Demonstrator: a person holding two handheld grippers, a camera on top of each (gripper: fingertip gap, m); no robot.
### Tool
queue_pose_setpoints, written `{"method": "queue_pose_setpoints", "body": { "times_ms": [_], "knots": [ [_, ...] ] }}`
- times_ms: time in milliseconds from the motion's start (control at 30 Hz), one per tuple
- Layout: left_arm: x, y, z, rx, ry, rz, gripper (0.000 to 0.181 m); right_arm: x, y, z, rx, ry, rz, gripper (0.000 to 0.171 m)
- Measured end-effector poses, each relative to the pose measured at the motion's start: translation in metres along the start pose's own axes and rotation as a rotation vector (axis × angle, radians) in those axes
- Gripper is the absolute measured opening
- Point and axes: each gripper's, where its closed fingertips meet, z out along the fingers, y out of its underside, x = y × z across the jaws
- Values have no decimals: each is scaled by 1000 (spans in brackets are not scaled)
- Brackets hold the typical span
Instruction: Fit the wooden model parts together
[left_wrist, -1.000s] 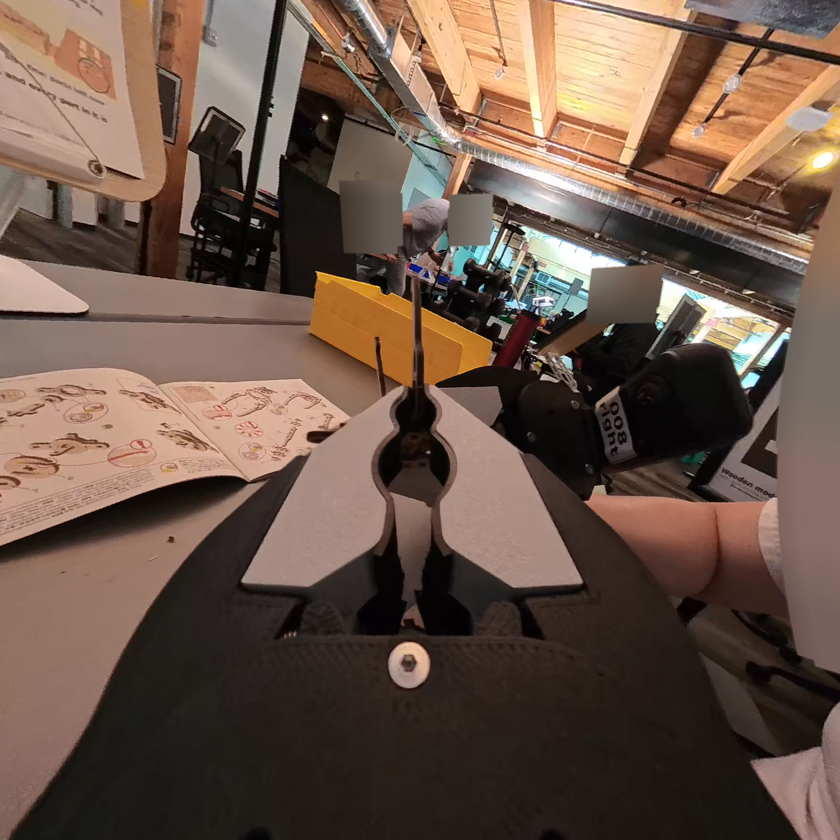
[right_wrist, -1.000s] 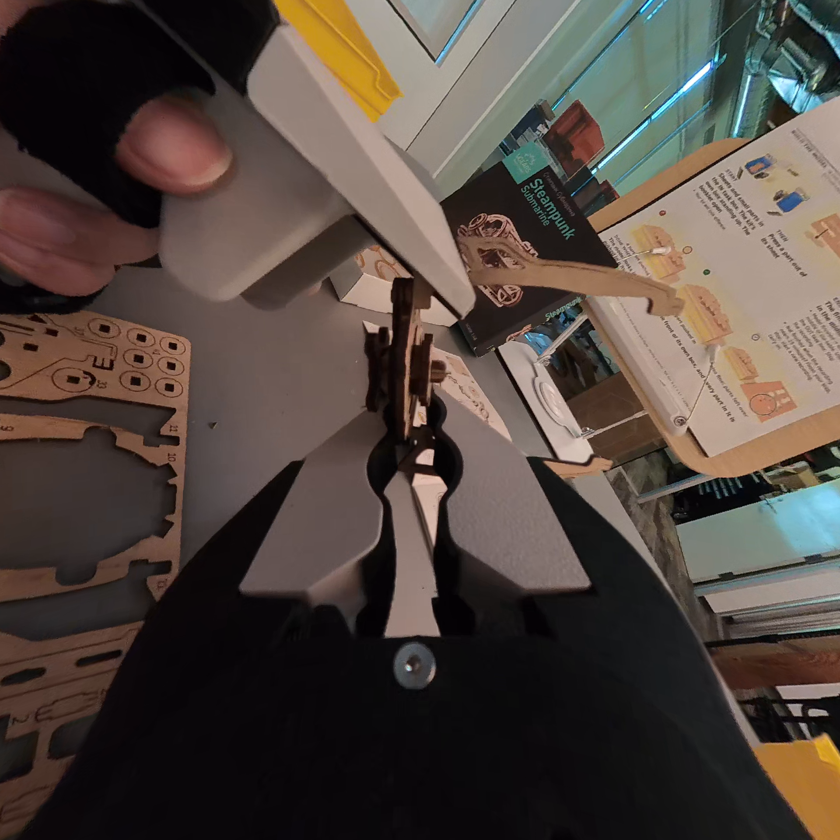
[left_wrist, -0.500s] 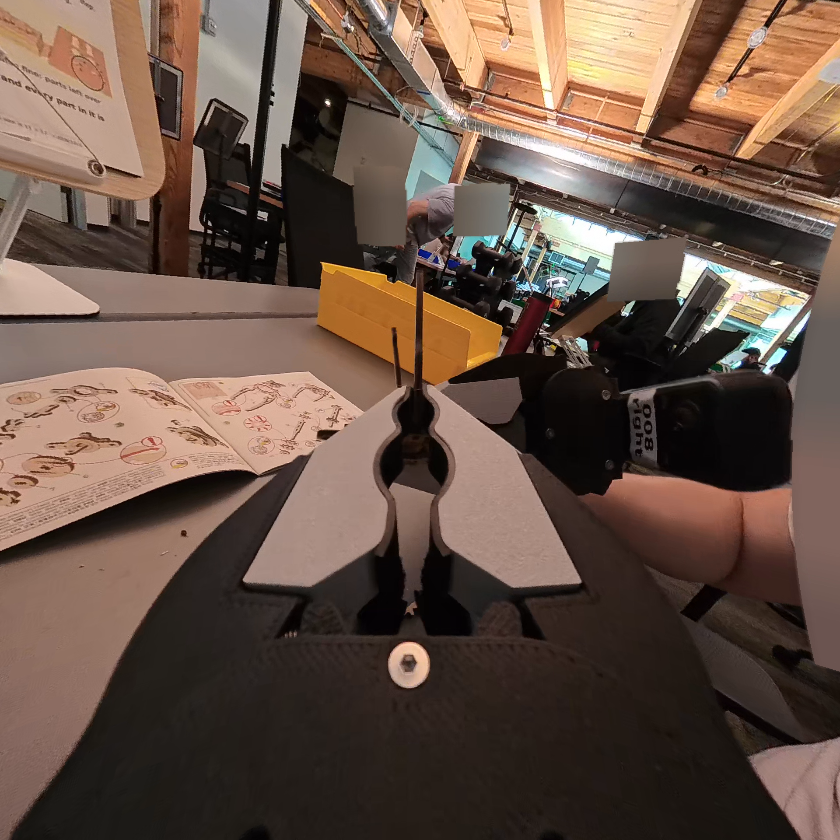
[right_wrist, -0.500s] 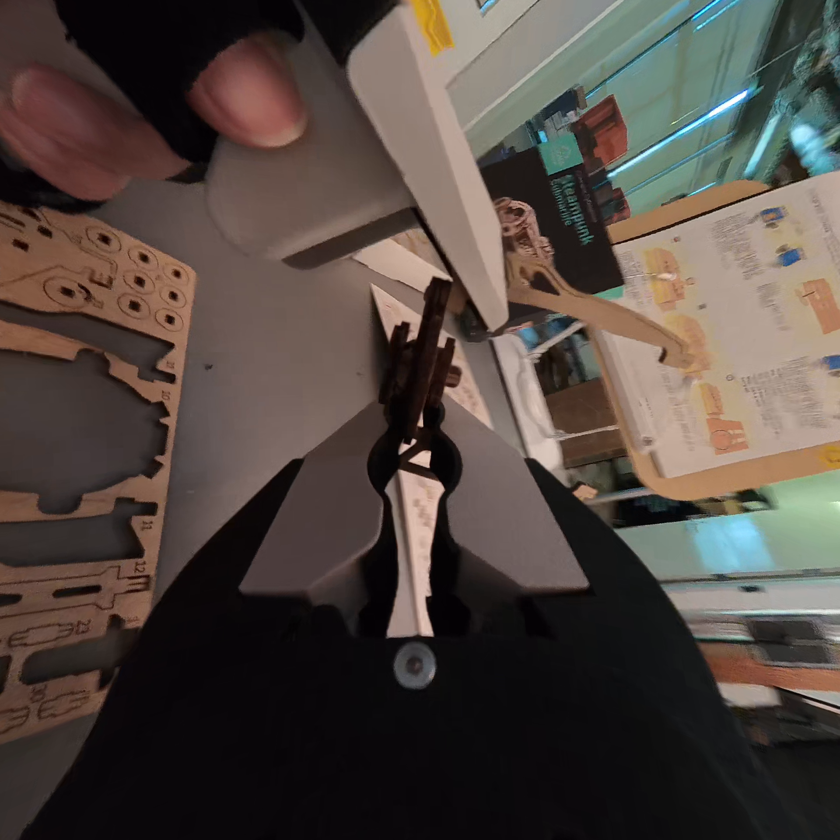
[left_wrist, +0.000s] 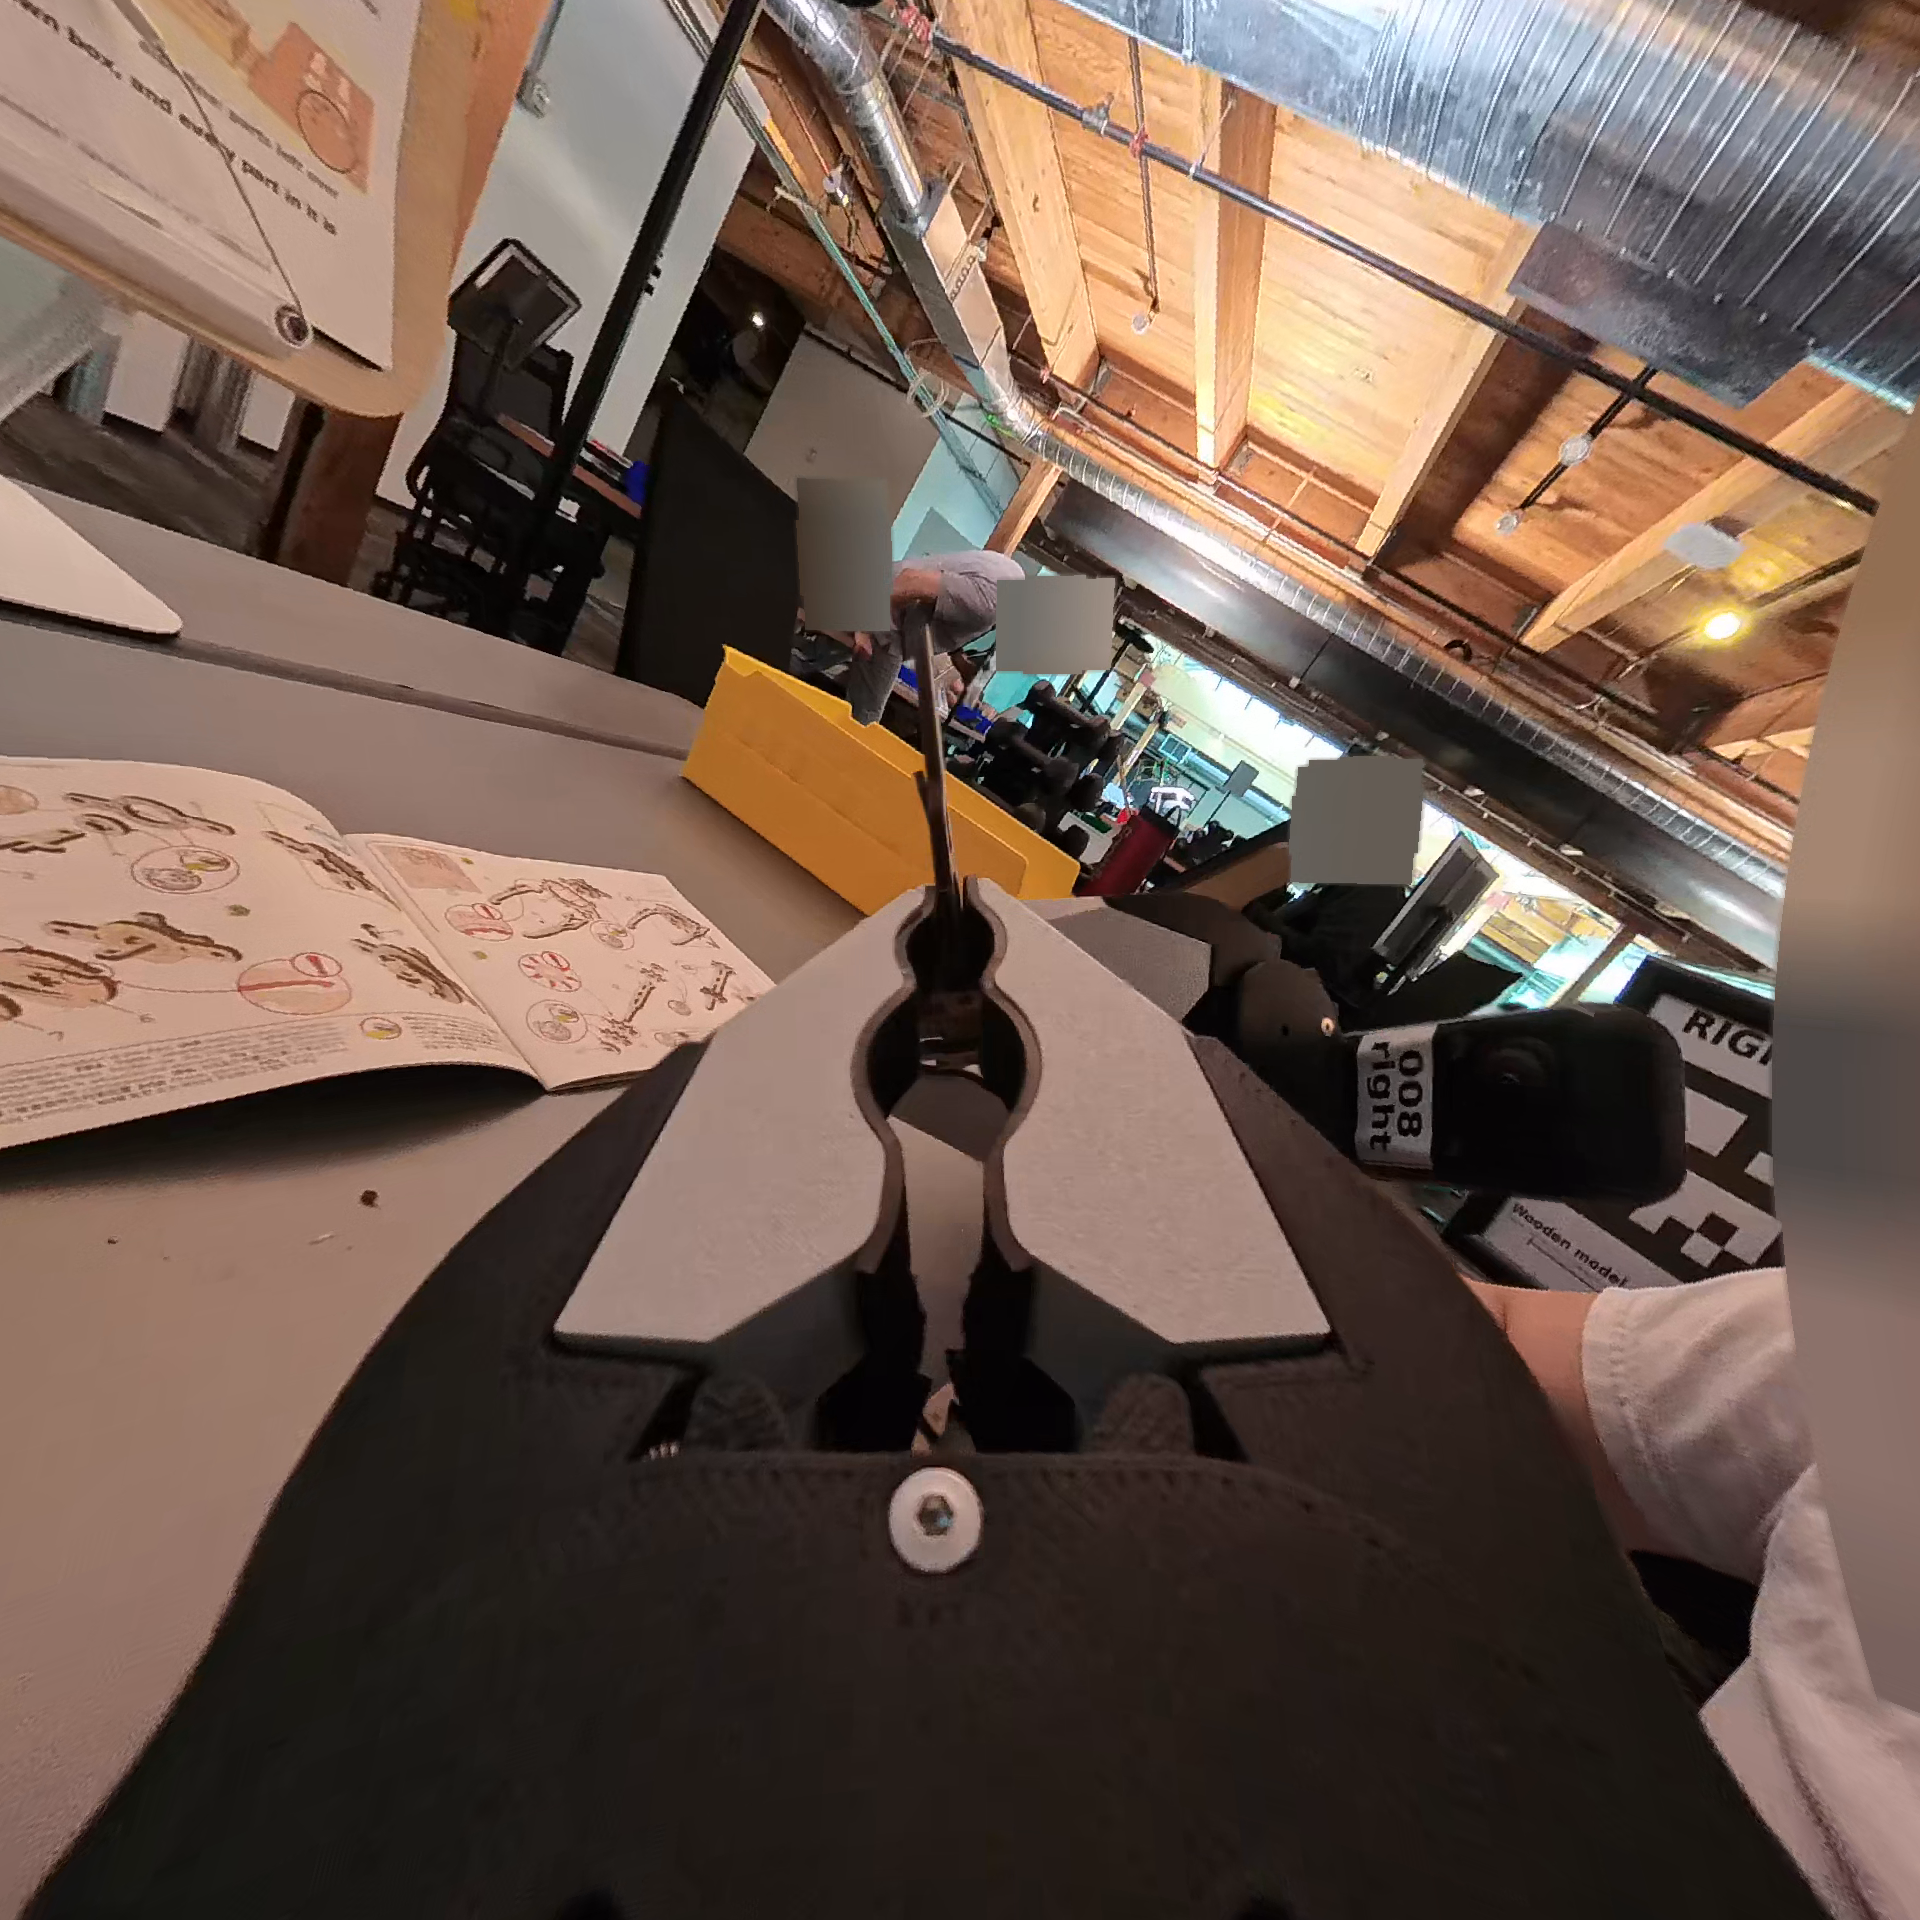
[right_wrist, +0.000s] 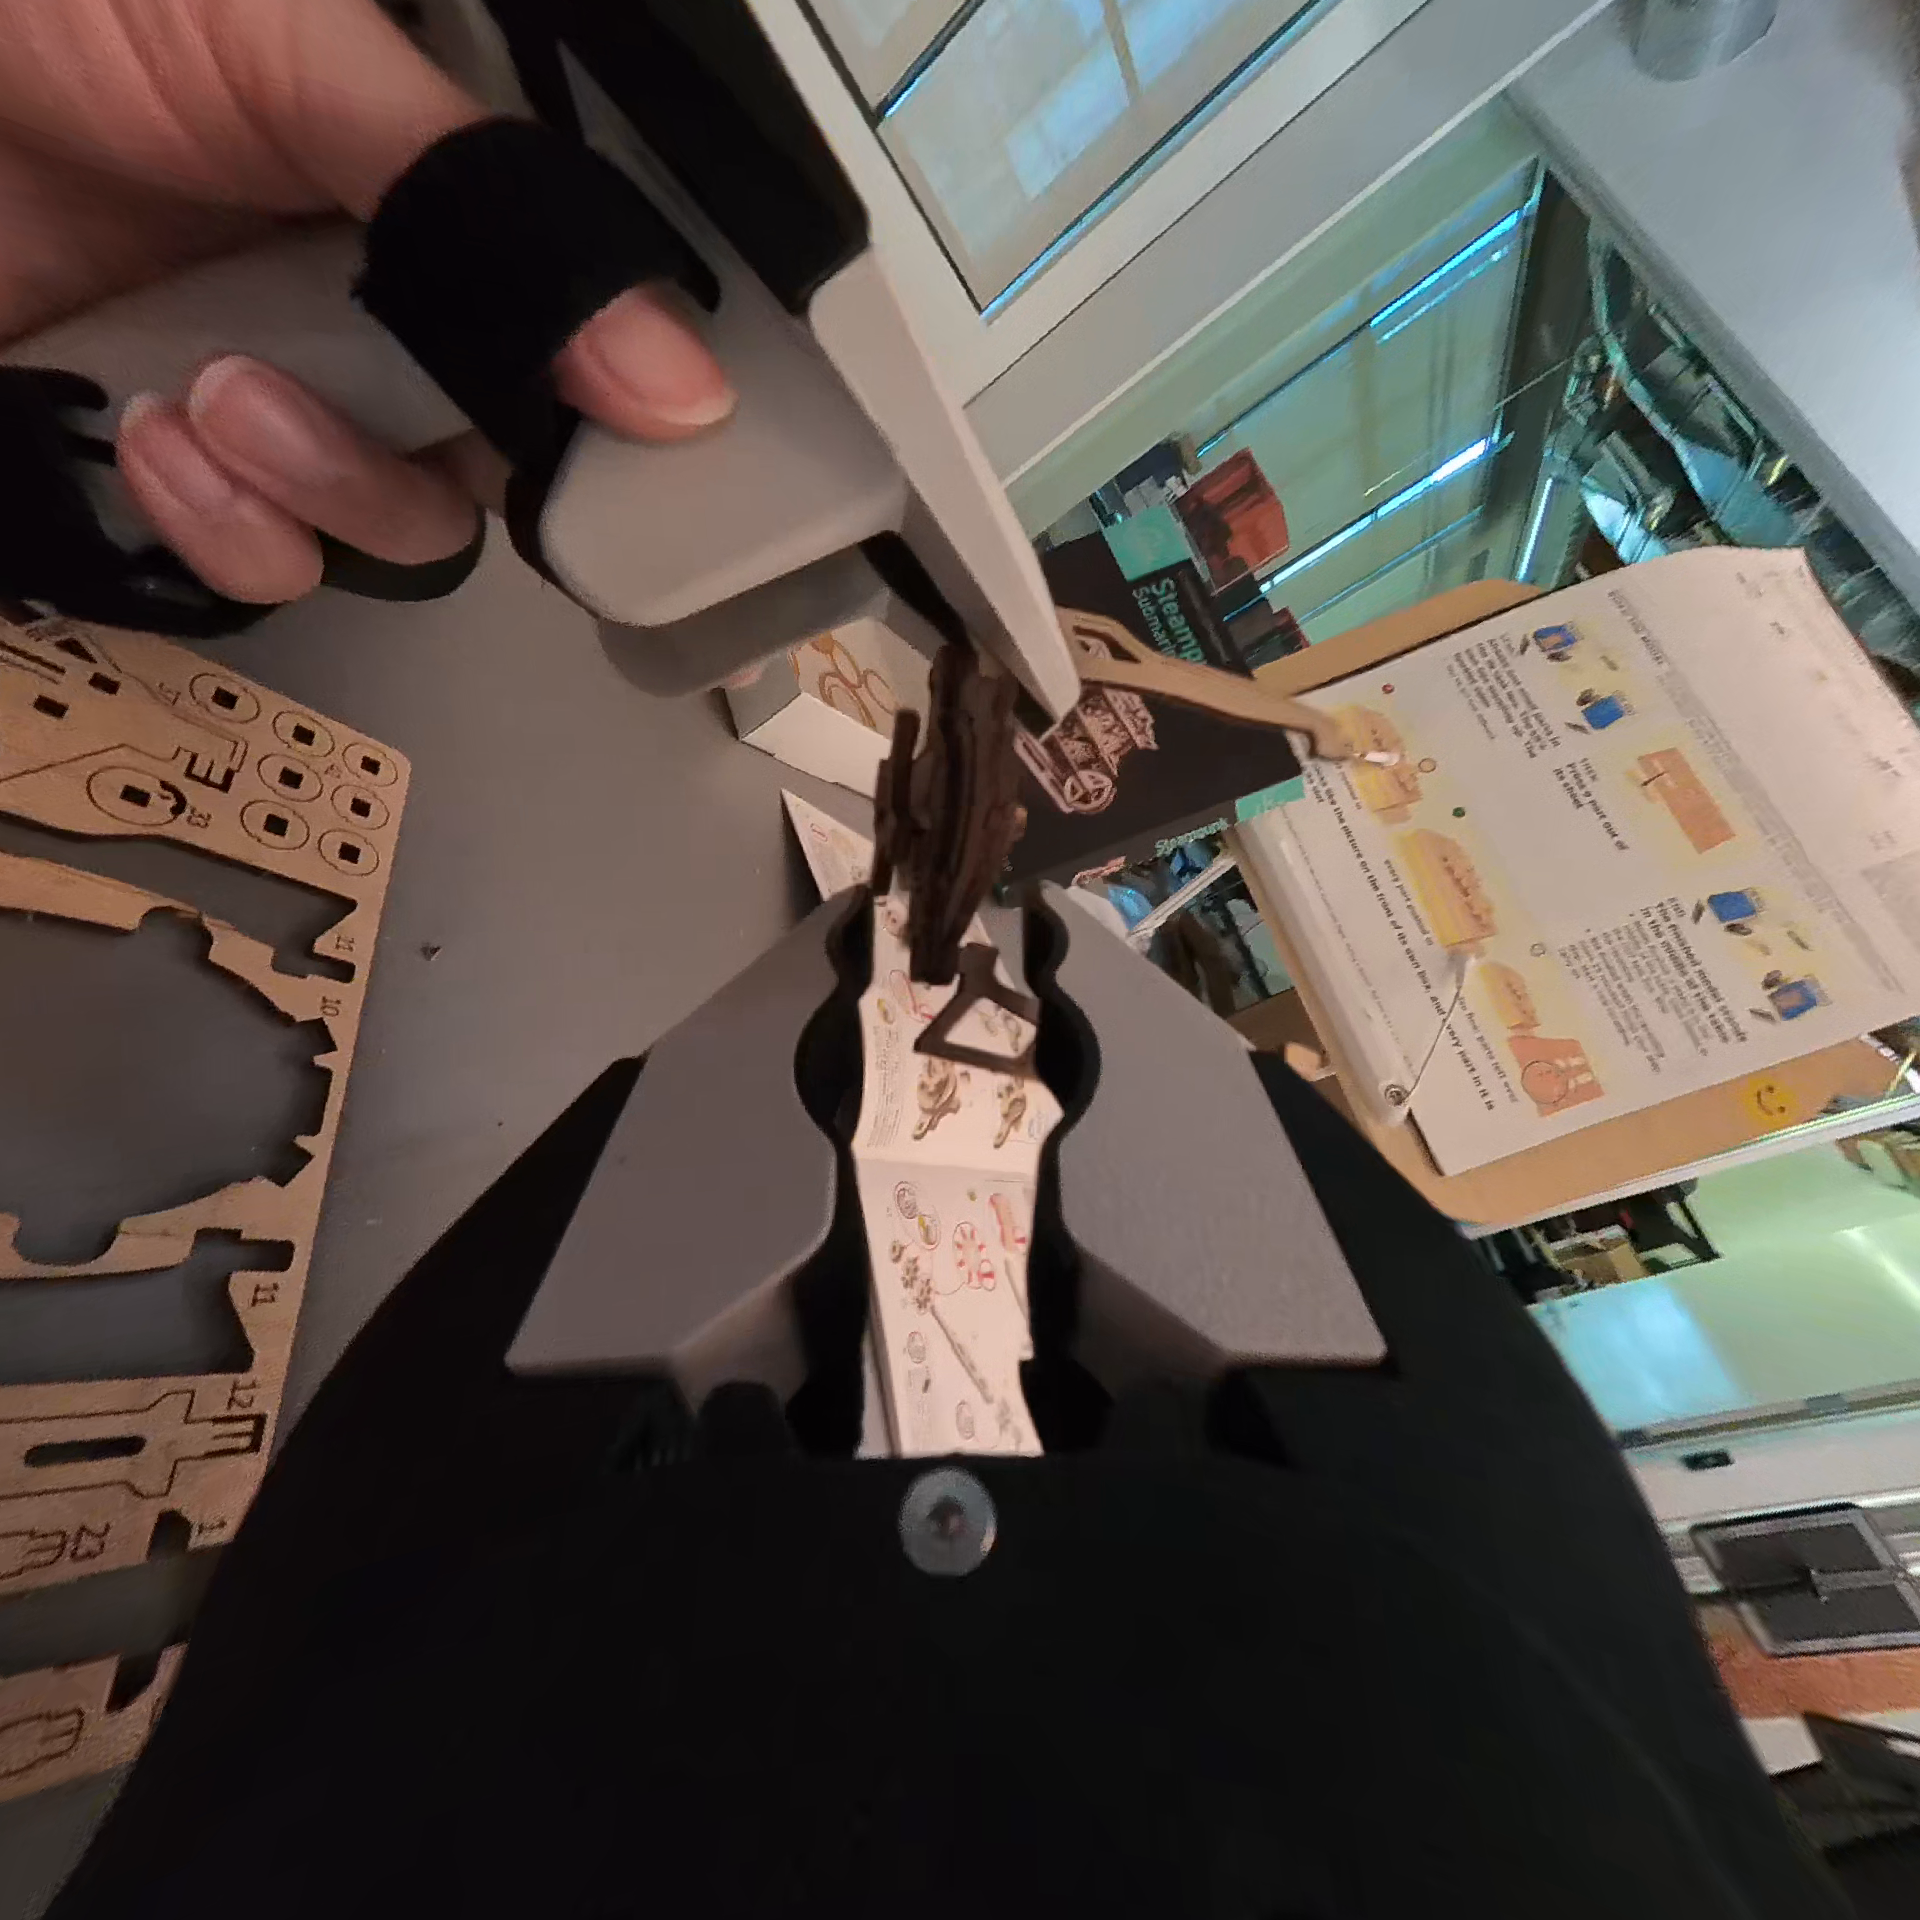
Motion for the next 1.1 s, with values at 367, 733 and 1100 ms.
{"method": "queue_pose_setpoints", "body": {
  "times_ms": [367, 733, 1100],
  "knots": [
    [-11, -16, -8, 82, -10, -85, 0, 12, -4, -12, 59, 11, 24, 25],
    [0, 3, 1, -36, -36, 100, 0, -7, 6, -6, -22, -121, 141, 13],
    [4, 5, 5, -91, 4, 99, 25, -9, 2, -10, 37, -238, 454, 12]
  ]
}}
